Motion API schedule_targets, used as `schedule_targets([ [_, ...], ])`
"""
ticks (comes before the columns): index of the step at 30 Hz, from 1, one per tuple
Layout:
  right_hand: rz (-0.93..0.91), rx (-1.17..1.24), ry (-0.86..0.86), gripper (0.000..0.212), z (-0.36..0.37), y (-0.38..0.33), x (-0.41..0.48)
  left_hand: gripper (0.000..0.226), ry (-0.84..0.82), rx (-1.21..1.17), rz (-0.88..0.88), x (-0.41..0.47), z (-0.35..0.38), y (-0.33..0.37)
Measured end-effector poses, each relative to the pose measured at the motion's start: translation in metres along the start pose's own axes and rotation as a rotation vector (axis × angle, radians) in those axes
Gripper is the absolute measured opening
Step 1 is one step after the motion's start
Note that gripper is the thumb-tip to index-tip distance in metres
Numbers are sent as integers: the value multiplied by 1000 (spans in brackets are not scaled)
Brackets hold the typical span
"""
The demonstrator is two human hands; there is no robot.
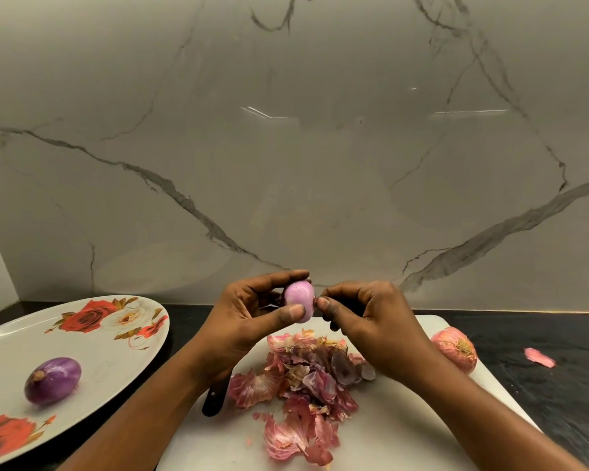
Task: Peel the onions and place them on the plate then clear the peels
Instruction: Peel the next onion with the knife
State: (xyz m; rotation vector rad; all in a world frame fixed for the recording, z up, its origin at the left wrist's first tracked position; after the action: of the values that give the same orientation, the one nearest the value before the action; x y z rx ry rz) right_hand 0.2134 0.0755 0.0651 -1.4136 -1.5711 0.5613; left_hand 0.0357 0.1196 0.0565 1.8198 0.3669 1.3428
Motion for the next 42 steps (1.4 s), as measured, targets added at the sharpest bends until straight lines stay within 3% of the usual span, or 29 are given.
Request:
schedule_targets([
  [2,-21,-23,-2,12,2,-1,-1,50,-8,-40,-2,0,1,1],
  [5,35,145,-109,15,6,0,1,62,-12,-214,-48,-1,1,-2],
  [9,130,371,-229,22,12,0,1,50,6,-336,-76,0,2,-5],
  [16,204,628,-251,19,5,4,4,41,120,-395,-66,4,-7,-5],
  [19,154,471,-127,23,-3,4,5,46,141,-348,-73,2,-9,-5],
  [22,106,346,-45,9,-6,1,3,50,104,-303,-79,0,-3,-4],
  [26,32,251,-11,6,-7,-3,0,53,107,-223,-64,1,-4,-2],
  [35,-91,120,64,21,-5,-2,-2,51,83,-127,-73,-2,-5,-5],
  [39,-199,-131,183,11,-3,-11,-6,51,84,-51,-64,-2,-3,-3],
  [42,-199,-271,161,8,7,-13,-5,49,82,-29,-67,-1,-1,-4],
])
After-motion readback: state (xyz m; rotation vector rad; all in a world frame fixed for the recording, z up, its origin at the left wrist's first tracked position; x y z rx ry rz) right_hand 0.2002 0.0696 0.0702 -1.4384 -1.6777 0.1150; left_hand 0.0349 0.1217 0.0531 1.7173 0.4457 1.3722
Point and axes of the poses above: each hand's wrist, its own x-axis towards the middle knuckle, its own z-axis out of the palm, y = z × x, the point moved 8 cm from there along x, towards the middle knuckle, and after that the axes turned 15 degrees about z, right-handed, at the moved point
